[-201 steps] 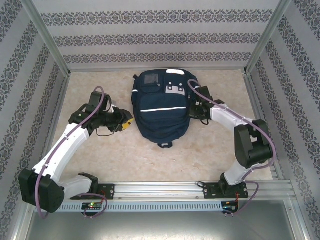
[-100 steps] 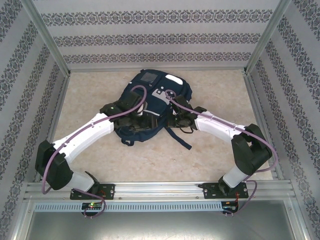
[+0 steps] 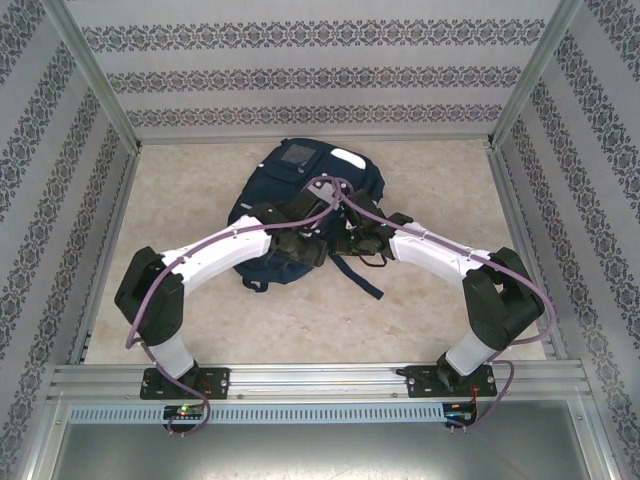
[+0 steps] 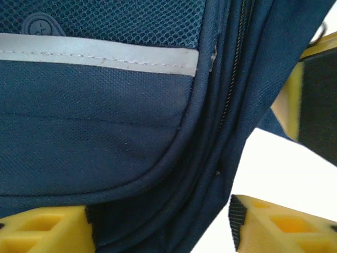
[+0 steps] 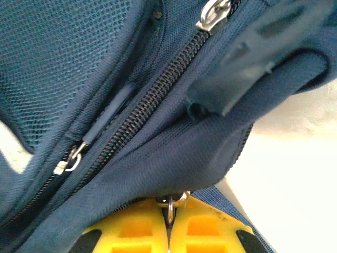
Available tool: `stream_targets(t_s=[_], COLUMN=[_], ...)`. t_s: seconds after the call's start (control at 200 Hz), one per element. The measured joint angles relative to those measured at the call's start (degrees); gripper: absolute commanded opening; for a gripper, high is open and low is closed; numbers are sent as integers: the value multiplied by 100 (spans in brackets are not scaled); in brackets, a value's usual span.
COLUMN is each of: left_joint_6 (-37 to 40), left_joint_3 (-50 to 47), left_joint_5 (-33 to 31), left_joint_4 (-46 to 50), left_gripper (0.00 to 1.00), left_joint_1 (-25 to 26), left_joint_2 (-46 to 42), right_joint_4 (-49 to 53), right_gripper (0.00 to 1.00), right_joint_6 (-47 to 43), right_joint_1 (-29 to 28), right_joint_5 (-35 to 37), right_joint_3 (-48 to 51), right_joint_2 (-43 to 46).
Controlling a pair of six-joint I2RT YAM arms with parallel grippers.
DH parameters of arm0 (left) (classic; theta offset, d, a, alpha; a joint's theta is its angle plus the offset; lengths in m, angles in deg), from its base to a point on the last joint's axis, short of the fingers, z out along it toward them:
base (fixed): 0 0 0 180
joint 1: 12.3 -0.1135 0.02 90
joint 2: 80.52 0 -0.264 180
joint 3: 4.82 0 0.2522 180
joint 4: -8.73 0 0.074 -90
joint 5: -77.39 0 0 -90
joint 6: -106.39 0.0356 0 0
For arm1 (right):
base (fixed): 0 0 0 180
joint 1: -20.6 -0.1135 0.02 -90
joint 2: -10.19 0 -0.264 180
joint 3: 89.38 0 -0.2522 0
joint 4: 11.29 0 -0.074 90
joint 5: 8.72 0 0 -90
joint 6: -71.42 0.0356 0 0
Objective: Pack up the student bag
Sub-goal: Zip the student bag at the center of the table.
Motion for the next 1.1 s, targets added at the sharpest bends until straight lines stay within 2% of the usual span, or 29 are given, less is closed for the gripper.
stream_targets(t_s=[0.05, 0.09, 0.34, 0.644, 0.699, 0.734, 0.809, 0.829, 0.869, 0.904, 0.989, 1.029, 1.099], left_joint_6=[42, 98, 214, 203, 179, 166, 131, 120, 68, 52, -35, -114, -225], left_joint_3=[57, 94, 81, -470, -483, -483, -481, -479, -479, -479, -479, -485, -579], left_joint_5=[-9, -13, -267, -195, -238, -269, -321, -337, -337, -337, -271, -203, -92], left_joint_4=[24, 28, -26, -702, -468, -352, -160, -114, -42, 13, 46, 52, 28], left_gripper=[24, 0, 0, 0, 0, 3, 9, 18, 43, 54, 72, 76, 78], left_joint_1=[11, 31, 129, -11, -90, -149, -236, -243, -262, -264, -291, -330, -498], left_joint_2=[133, 221, 114, -815, -892, -907, -887, -883, -874, -874, -883, -909, -1060], right_joint_4=[26, 31, 9, -166, -160, -160, -125, -109, -76, -63, -81, -83, -96], right_gripper=[0, 0, 0, 0, 7, 13, 38, 42, 49, 53, 58, 60, 64], right_joint_6=[0, -2, -11, -118, -133, -136, -127, -140, -166, -164, -118, -125, -101], right_joint_1=[2, 0, 149, 920, 1106, 1226, 1370, 1386, 1388, 1364, 1276, 1248, 1215], right_joint_5=[-2, -4, -9, -426, -260, -162, 48, 94, 175, 210, 258, 278, 302], right_joint_3=[0, 0, 37, 337, 343, 350, 352, 352, 352, 352, 352, 358, 396], right_joint_2=[0, 0, 20, 313, 317, 315, 321, 332, 369, 422, 614, 737, 953])
